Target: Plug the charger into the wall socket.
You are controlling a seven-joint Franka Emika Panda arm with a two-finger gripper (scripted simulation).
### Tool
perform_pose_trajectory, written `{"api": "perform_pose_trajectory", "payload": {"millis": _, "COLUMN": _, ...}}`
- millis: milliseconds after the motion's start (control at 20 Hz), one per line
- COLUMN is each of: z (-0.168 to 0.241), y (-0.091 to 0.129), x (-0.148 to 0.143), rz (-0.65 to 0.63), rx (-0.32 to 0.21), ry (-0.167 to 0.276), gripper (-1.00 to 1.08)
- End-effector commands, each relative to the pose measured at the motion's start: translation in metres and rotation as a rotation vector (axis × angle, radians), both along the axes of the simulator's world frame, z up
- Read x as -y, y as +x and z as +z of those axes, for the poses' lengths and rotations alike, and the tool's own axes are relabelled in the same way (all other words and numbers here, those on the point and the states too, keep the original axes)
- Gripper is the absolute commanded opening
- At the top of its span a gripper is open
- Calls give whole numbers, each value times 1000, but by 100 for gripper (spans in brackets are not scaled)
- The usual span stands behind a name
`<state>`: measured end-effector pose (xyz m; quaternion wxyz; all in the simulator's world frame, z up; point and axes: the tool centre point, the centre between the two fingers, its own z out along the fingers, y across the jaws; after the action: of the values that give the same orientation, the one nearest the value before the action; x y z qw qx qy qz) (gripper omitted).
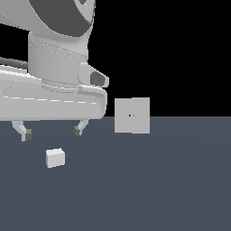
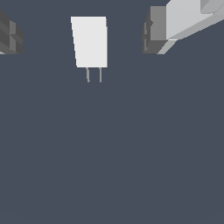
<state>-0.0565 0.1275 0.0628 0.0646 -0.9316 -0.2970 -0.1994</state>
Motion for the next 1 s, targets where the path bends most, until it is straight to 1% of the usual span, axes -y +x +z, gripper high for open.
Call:
{"api": "perform_pose_trajectory", "payload": {"millis": 0, "z": -2, "y": 0, "x": 0, "rz": 0, "rx": 0, "ry": 0, "gripper": 100}}
{"api": "perform_pose_trajectory", "payload": {"millis": 550, "z": -42, "y": -1, "x": 0, "rz": 4, "rx": 1, "ry": -3, "gripper": 100}}
{"api": "perform_pose_trajectory", "payload": {"millis": 850, "z": -51, "y": -1, "x": 0, "rz": 4, "rx": 2, "ry": -3, "gripper": 100}}
{"api": "perform_pose_trajectory", "payload": {"millis": 900, "z": -51, "y": -1, "x": 0, "rz": 4, "rx": 2, "ry": -3, "gripper": -100}}
{"api": "perform_pose_trajectory", "payload": {"millis": 950, "z": -51, "y": -1, "x": 0, "rz": 4, "rx": 2, "ry": -3, "gripper": -100}}
